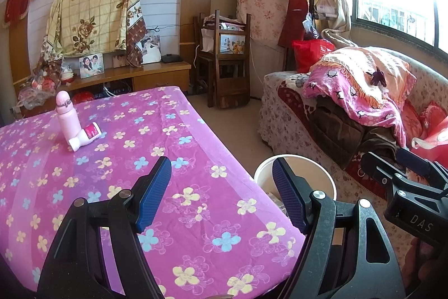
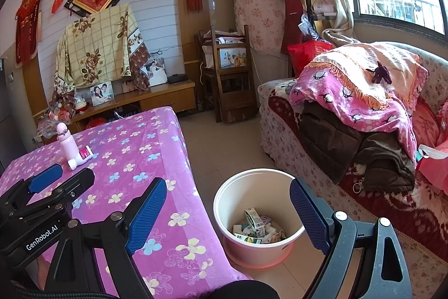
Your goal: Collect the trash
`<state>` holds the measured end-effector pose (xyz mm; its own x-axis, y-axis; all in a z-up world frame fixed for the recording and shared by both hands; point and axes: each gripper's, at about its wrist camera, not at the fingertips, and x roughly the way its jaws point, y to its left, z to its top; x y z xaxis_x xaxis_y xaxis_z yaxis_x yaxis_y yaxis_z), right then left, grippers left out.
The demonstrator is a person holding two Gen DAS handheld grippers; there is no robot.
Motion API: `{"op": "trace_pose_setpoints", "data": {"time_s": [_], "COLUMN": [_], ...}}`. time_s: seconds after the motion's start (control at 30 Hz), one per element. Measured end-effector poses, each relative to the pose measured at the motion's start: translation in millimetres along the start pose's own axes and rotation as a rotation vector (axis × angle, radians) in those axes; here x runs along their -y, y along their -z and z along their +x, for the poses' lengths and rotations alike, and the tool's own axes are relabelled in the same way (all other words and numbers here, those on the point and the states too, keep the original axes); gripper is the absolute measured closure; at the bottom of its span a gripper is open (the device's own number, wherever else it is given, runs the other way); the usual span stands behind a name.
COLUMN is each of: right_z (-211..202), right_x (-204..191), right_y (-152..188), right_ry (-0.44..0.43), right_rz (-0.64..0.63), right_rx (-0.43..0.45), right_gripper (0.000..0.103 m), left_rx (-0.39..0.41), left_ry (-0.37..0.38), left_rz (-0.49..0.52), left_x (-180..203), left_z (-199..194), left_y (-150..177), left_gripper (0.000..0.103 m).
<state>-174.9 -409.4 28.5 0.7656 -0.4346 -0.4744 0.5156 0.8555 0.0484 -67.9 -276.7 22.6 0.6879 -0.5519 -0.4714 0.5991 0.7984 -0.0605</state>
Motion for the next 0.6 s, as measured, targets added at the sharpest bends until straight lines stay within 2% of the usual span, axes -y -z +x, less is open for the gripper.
{"op": "trace_pose_setpoints", "data": {"time_s": [0.6], "right_z": [3.0], "right_x": [-2.5], "right_y": [3.9], "right_ry": [0.002], "right_rz": [0.006], "right_rx": [-0.009], "right_gripper": [0.015], "left_rx": [-0.01], "left_ry": [0.006], "left_rz": [0.006], "left_x": [2.7], "left_z": [3.3], "left_y": [1.4], "left_gripper": [0.029]}}
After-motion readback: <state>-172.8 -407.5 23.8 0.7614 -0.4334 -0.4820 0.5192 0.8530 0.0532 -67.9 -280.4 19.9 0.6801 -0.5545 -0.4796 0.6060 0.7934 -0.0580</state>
